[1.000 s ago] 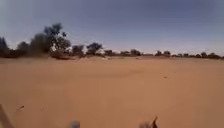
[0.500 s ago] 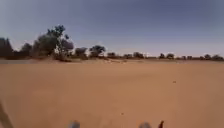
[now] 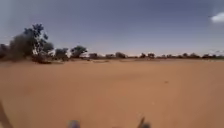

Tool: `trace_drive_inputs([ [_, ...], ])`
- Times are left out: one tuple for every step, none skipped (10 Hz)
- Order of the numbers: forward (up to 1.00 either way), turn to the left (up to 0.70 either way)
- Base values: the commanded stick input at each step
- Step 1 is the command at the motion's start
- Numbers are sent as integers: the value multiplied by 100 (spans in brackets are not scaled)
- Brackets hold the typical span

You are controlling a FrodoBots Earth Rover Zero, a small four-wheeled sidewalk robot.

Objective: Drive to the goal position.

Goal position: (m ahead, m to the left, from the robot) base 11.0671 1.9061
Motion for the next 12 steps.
trace_drive_inputs([
  [70, 0],
  [70, 0],
  [70, 0],
  [70, 0],
  [70, 0],
  [70, 0],
  [70, 0],
  [70, 0],
  [70, 0],
  [70, 0],
  [70, 0],
  [70, 0],
])
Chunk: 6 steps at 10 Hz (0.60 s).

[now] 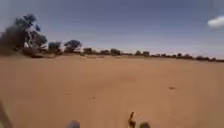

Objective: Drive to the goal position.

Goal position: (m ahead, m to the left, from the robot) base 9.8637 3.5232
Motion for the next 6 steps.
trace_drive_inputs([
  [70, 0],
  [70, 0],
  [70, 0],
  [70, 0],
  [70, 0],
  [70, 0],
])
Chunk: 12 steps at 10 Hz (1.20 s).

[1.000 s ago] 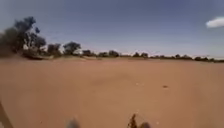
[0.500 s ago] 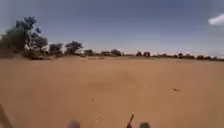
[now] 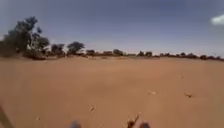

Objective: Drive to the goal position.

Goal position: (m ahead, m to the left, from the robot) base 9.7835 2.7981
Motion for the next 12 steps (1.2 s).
trace_drive_inputs([
  [70, 0],
  [70, 0],
  [70, 0],
  [70, 0],
  [70, 0],
  [70, 0],
  [70, 0],
  [70, 0],
  [70, 0],
  [70, 0],
  [70, 0],
  [70, 0],
])
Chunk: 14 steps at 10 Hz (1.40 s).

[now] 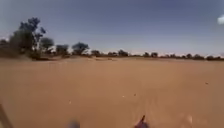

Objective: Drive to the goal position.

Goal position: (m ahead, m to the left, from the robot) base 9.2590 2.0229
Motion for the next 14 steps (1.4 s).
trace_drive_inputs([
  [70, 0],
  [70, 0],
  [70, 0],
  [70, 0],
  [70, 0],
  [70, 0],
  [70, 0],
  [70, 0],
  [70, 0],
  [70, 0],
  [70, 0],
  [70, 0],
  [70, 0],
  [70, 0],
])
